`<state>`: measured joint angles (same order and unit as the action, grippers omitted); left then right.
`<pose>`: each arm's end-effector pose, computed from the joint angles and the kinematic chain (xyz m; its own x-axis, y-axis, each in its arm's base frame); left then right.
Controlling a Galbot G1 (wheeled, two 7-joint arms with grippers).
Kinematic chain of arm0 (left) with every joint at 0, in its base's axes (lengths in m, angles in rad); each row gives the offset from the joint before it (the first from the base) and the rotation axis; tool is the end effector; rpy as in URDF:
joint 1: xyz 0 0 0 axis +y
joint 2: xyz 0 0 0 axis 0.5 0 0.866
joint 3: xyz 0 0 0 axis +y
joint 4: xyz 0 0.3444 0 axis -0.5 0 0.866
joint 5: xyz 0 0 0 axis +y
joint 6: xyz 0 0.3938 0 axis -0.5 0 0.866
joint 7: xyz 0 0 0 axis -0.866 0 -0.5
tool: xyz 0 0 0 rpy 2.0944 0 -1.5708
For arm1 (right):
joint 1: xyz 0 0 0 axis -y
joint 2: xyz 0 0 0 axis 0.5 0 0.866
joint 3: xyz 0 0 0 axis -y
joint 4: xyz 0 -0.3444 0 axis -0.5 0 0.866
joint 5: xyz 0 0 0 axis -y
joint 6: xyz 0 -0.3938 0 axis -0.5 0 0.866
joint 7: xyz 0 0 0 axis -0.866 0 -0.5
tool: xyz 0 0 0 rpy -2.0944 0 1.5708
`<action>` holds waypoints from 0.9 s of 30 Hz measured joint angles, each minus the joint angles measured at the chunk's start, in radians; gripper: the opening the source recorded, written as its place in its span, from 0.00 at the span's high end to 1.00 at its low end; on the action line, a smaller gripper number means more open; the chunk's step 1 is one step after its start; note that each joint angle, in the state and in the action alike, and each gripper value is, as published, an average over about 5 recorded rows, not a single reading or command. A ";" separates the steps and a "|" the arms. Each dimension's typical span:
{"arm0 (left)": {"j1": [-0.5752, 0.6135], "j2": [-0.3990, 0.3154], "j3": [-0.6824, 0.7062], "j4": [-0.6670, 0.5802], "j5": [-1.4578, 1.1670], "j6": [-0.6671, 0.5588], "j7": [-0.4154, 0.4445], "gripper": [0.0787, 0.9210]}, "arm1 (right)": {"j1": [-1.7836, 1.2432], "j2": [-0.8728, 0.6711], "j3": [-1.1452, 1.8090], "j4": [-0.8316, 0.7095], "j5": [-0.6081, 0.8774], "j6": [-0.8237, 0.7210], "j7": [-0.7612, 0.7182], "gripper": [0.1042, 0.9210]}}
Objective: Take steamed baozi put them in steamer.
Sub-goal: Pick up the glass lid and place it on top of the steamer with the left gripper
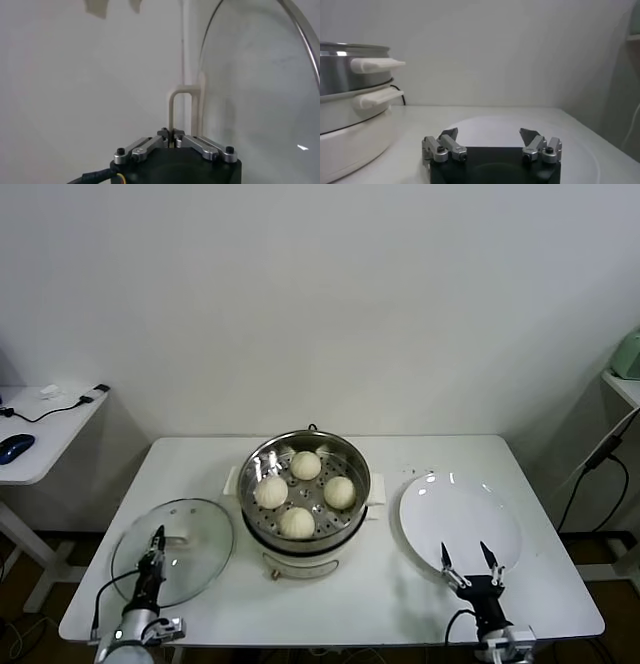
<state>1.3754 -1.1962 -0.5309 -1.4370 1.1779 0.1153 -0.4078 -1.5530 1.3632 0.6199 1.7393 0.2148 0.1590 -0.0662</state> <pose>0.2507 0.1479 -0.4745 -0.9856 -0.1649 0.0386 0.0469 -0.0471 0.9978 0.2098 -0.0939 -0.4188 -0.9868 -0.0097 0.1618 -0.0121 0.9998 -0.0137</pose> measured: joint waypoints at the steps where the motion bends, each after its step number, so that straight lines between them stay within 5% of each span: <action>1: 0.004 0.003 -0.004 -0.013 -0.005 0.004 0.006 0.94 | 0.000 -0.001 0.001 0.002 0.000 0.000 0.000 0.12; 18: 0.080 0.112 -0.088 -0.435 -0.205 0.190 0.264 0.94 | 0.000 -0.003 0.004 0.023 -0.043 -0.031 0.029 0.12; 27: 0.020 0.097 0.034 -0.624 -0.130 0.338 0.407 0.94 | 0.006 -0.003 -0.001 0.020 -0.048 -0.017 0.031 0.12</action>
<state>1.3953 -1.0997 -0.4967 -2.0606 1.0478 0.4531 -0.0011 -1.5472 1.3604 0.6187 1.7596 0.1672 0.1417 -0.0354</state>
